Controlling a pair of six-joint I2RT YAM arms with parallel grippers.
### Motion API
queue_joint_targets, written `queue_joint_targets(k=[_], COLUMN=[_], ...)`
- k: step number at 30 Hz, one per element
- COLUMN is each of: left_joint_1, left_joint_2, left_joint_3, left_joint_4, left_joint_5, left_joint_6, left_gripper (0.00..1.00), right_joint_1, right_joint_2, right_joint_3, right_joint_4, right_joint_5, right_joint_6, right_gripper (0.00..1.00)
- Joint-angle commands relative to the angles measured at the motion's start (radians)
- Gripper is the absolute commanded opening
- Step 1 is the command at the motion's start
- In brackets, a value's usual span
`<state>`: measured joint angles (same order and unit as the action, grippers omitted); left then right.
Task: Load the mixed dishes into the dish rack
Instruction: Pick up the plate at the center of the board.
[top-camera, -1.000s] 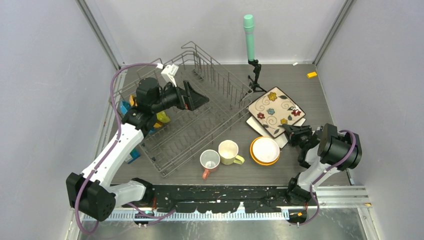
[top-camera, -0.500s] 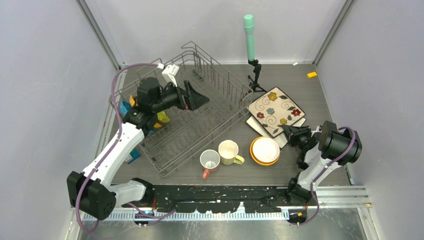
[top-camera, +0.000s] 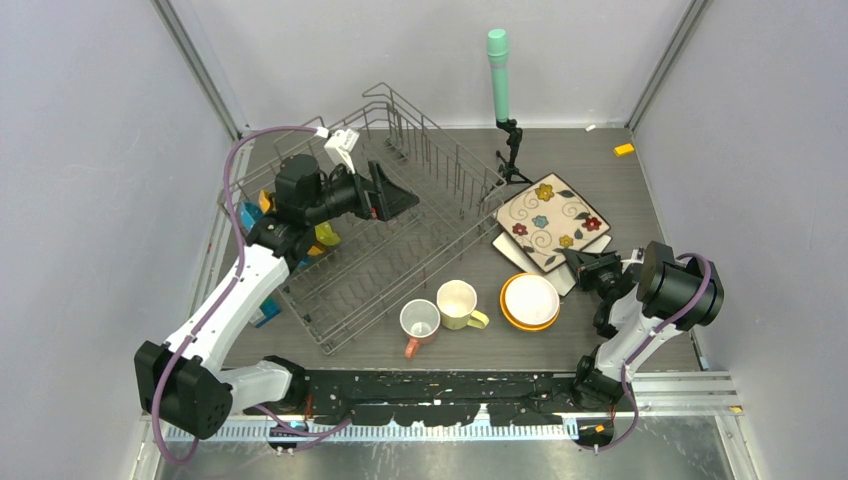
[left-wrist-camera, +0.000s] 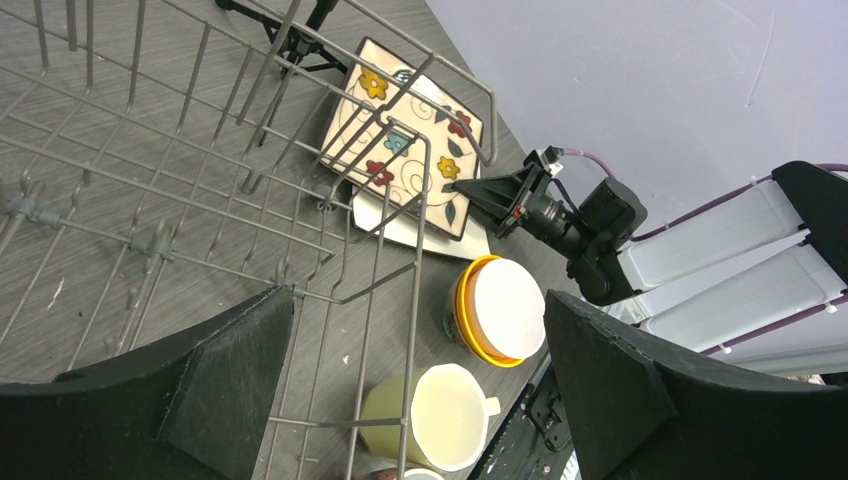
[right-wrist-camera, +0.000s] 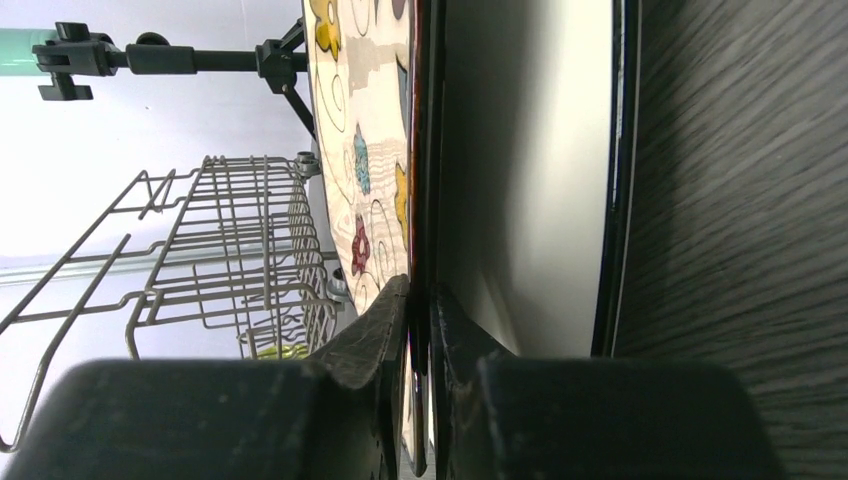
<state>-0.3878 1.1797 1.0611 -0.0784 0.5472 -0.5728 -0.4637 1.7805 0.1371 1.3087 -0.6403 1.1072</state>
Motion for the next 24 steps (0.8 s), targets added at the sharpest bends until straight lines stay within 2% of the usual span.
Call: queue_joint_targets(k=[1,4,7,10,15,24], left_joint_1=[0.0,0.0,0.0,0.0,0.0,0.0], left_joint_2=[0.0,-0.001,0.0,0.0,0.002,-0.006], left_joint_3=[0.015,0.013,0.014,0.017,0.019,0.019], left_joint_4=[0.043,0.042,0.042,0.042,0.04,0.023], left_joint_5=[0.017,0.016,0.016,0.016,0.018,0.01], left_joint_6=[-0.001,0.0,0.0,0.001,0.001,0.015], left_gripper=[0.99,0.99,0.99,0.99,0.99,0.99], right_joint_1=[0.005,0.005,0.005,0.005,0.005,0.002], right_joint_2=[-0.009,-0.002,0.005,0.013,0.028,-0.083], right_joint_3=[0.032,0.035,0.041,0.048,0.055,0.013], right_joint_4=[0.129,0.129,0.129,0.129,0.129,0.129], right_joint_5=[-0.009,0.0,0.004,0.006,0.009,0.022], right_joint_6=[-0.006,-0.007,-0.004,-0.002,0.022,0.114], right_gripper=[0.17,0.29,0.31,0.24,0.02,0.0])
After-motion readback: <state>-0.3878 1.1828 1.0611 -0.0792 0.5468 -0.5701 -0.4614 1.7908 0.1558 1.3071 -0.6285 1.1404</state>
